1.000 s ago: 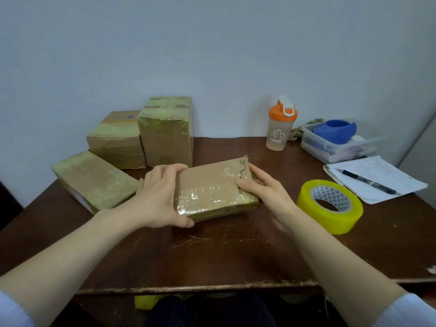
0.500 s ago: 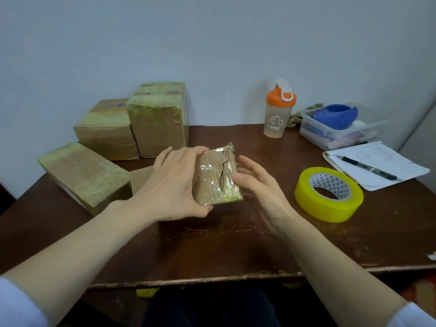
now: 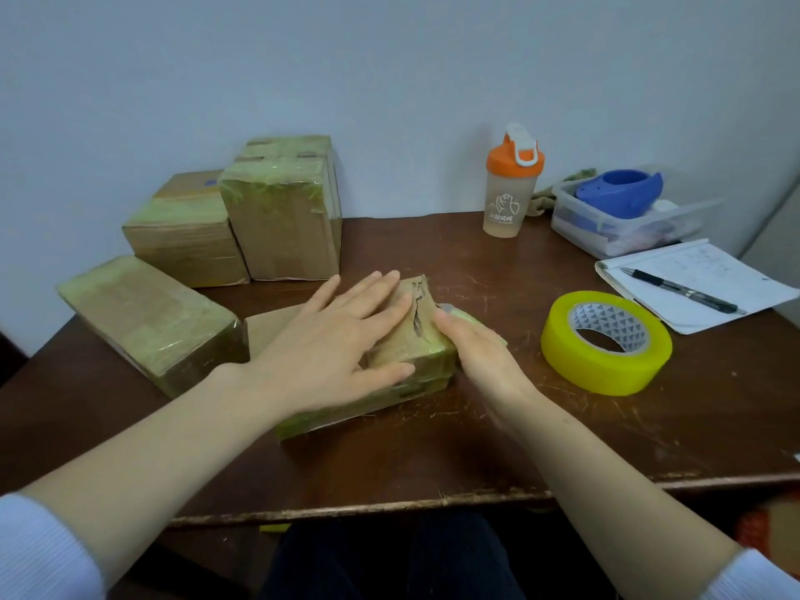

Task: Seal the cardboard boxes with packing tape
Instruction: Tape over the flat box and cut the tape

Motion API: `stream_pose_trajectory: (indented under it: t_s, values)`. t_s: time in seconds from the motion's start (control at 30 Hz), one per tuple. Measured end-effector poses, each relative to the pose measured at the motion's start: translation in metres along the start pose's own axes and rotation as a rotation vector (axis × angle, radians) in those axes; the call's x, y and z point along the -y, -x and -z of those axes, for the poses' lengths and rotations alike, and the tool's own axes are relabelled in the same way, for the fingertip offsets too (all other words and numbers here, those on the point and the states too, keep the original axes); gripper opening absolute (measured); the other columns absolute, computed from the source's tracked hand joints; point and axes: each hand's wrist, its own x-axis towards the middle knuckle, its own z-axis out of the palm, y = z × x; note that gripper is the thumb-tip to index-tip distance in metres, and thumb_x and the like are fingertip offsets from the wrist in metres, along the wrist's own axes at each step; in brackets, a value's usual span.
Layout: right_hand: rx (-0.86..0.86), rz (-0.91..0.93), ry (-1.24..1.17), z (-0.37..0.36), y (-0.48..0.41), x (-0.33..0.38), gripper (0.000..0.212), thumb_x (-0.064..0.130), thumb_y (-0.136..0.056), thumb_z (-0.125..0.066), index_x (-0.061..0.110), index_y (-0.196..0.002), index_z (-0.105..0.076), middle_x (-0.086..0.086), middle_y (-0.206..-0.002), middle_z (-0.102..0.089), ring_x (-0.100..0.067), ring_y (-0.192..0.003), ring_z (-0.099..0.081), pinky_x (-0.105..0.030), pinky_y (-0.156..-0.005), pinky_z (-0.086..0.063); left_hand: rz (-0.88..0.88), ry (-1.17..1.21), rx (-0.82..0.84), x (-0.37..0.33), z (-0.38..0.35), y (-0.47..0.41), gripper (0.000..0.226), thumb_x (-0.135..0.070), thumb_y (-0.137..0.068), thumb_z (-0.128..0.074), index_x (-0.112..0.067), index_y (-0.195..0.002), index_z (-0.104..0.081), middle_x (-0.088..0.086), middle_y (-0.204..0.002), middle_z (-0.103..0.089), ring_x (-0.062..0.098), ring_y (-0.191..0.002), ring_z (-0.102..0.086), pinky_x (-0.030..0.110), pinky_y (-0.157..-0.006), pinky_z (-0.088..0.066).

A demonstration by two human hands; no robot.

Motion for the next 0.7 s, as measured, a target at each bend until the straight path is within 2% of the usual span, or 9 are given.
stream_pose_trajectory:
  t_s: [0.03, 0.1, 0.17, 0.2, 0.27, 0.3, 0.43, 0.57, 0.7]
  values:
    - [-0.014, 0.029, 0.043, 0.0, 0.002, -0.001, 0.034, 0.053, -0.091, -0.045, 0.042, -0.118, -0.061, 0.01, -0.128, -0.061, -0.003, -0.115, -0.055, -0.033, -0.106, -0.04, -0.019, -0.012, -0.004, -0.001, -0.002, -0.002, 0.078, -0.069, -0.085, -0.019, -0.031, -0.149, 0.006, -0.009, -0.157, 0.014, 0.005, -0.144, 0.014, 0.029, -0.115, 0.011]
    - [-0.049, 0.131, 0.141, -0.002, 0.007, -0.002, 0.042, 0.054, -0.095, -0.038, 0.038, -0.132, -0.051, 0.011, -0.142, -0.048, 0.007, -0.122, -0.044, -0.013, -0.104, -0.032, -0.042, 0.009, -0.008, -0.002, -0.005, -0.003, 0.074, -0.062, -0.089, -0.019, -0.026, -0.149, 0.008, -0.008, -0.158, 0.01, 0.005, -0.143, 0.013, 0.022, -0.114, 0.011]
    - [-0.077, 0.23, 0.251, -0.003, 0.009, -0.002, 0.057, 0.052, -0.095, -0.035, 0.026, -0.146, -0.031, 0.014, -0.148, -0.034, 0.018, -0.121, -0.028, 0.008, -0.09, -0.02, -0.033, 0.036, -0.004, -0.004, -0.008, -0.003, 0.078, -0.066, -0.087, -0.017, -0.024, -0.149, 0.007, -0.007, -0.158, 0.008, 0.004, -0.144, 0.01, 0.019, -0.113, 0.008]
    - [-0.082, 0.259, 0.292, -0.004, 0.009, -0.003, 0.062, 0.052, -0.094, -0.034, 0.025, -0.149, -0.023, 0.016, -0.147, -0.032, 0.022, -0.118, -0.024, 0.012, -0.085, -0.018, -0.018, 0.038, -0.004, -0.006, -0.009, -0.003, 0.084, -0.071, -0.083, -0.014, -0.024, -0.15, 0.005, -0.007, -0.158, 0.007, 0.005, -0.144, 0.009, 0.019, -0.114, 0.005]
    - [-0.107, 0.306, 0.356, -0.006, 0.01, -0.002, 0.068, 0.055, -0.091, -0.032, 0.03, -0.151, -0.012, 0.027, -0.137, -0.032, 0.028, -0.114, -0.026, 0.011, -0.083, -0.019, 0.016, 0.032, -0.017, -0.01, -0.011, -0.004, 0.09, -0.075, -0.079, -0.011, -0.022, -0.151, 0.001, -0.007, -0.159, 0.004, 0.006, -0.145, 0.004, 0.021, -0.115, -0.002]
    - [-0.128, 0.323, 0.404, -0.006, 0.01, -0.002, 0.066, 0.055, -0.092, -0.03, 0.031, -0.151, -0.012, 0.03, -0.134, -0.034, 0.027, -0.114, -0.028, 0.009, -0.085, -0.02, 0.033, 0.033, -0.023, -0.012, -0.011, -0.006, 0.09, -0.073, -0.079, -0.011, -0.022, -0.151, 0.0, -0.007, -0.159, 0.002, 0.006, -0.145, 0.002, 0.022, -0.115, -0.005]
    - [-0.188, 0.394, 0.62, -0.008, 0.009, -0.002, 0.054, 0.046, -0.098, -0.024, 0.024, -0.146, -0.033, 0.009, -0.146, -0.042, 0.001, -0.131, -0.031, -0.002, -0.094, -0.018, 0.074, 0.056, -0.016, -0.015, -0.013, -0.011, 0.082, -0.066, -0.081, -0.013, -0.025, -0.151, 0.002, -0.008, -0.159, 0.002, 0.007, -0.145, 0.0, 0.026, -0.118, -0.011]
    - [-0.2, 0.415, 0.685, -0.01, 0.009, 0.001, 0.048, 0.037, -0.101, -0.027, 0.019, -0.144, -0.037, 0.002, -0.144, -0.047, -0.009, -0.131, -0.039, -0.006, -0.091, -0.023, 0.064, 0.039, 0.01, -0.014, -0.014, -0.012, 0.077, -0.063, -0.086, -0.015, -0.025, -0.15, 0.006, -0.008, -0.158, 0.007, 0.0, -0.141, 0.011, 0.018, -0.114, 0.003]
    - [-0.199, 0.436, 0.689, -0.01, 0.01, 0.003, 0.046, 0.033, -0.101, -0.029, 0.018, -0.143, -0.04, 0.001, -0.142, -0.049, -0.01, -0.131, -0.042, -0.011, -0.098, -0.027, 0.062, 0.056, 0.036, -0.015, -0.013, -0.015, 0.08, -0.066, -0.08, -0.004, -0.027, -0.148, 0.009, -0.009, -0.157, 0.01, -0.005, -0.133, 0.017, 0.015, -0.109, 0.009]
